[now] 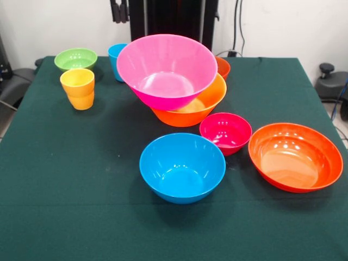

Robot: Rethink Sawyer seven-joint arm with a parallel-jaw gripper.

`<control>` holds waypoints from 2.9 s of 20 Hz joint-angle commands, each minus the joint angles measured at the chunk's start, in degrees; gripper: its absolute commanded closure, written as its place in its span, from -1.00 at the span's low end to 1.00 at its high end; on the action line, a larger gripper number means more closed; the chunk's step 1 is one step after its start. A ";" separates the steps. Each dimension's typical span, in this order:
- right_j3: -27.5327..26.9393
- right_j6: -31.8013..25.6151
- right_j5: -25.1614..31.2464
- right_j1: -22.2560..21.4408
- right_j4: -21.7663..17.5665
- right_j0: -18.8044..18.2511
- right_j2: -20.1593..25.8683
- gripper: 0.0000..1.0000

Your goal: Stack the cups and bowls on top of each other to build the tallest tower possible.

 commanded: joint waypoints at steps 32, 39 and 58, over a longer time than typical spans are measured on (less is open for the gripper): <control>0.33 -11.12 3.74 7.36 -3.07 -13.88 7.64 1.00; 0.45 -14.68 7.61 4.52 -2.98 -17.46 11.99 1.00; -6.31 -10.68 3.54 18.52 -15.45 -14.44 7.70 1.00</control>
